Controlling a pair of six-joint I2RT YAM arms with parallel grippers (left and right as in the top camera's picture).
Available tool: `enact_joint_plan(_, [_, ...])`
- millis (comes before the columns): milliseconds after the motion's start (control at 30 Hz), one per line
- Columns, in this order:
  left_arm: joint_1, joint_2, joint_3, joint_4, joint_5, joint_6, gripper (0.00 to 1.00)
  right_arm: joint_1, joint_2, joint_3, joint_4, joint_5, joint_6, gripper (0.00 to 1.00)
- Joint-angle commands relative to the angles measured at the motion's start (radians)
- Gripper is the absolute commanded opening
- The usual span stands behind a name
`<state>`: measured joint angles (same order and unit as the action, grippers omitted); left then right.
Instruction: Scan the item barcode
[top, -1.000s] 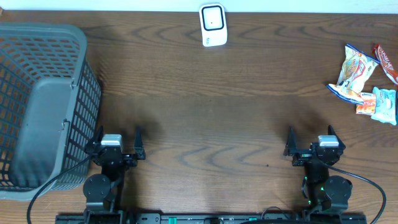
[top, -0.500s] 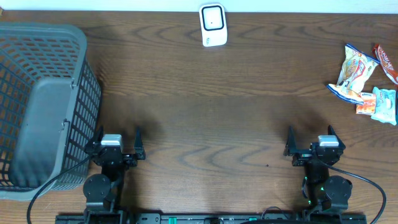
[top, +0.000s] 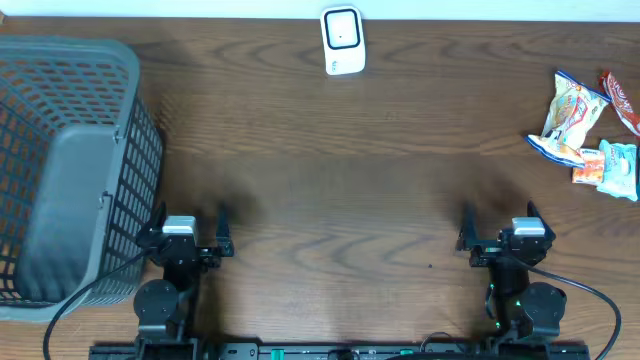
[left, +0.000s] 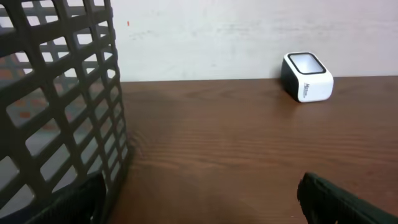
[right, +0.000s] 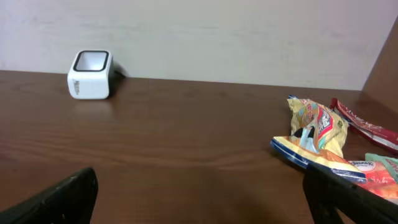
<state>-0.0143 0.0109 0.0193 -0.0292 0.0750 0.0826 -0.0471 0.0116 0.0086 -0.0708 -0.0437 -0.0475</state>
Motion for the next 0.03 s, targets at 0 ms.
enact_joint_plan(0, [-0.002,-0.007,-0.015,-0.037,0.006,-0.001,0.98,0.010,-0.006,-0.003,-0.004,0.012,0.013,0.99])
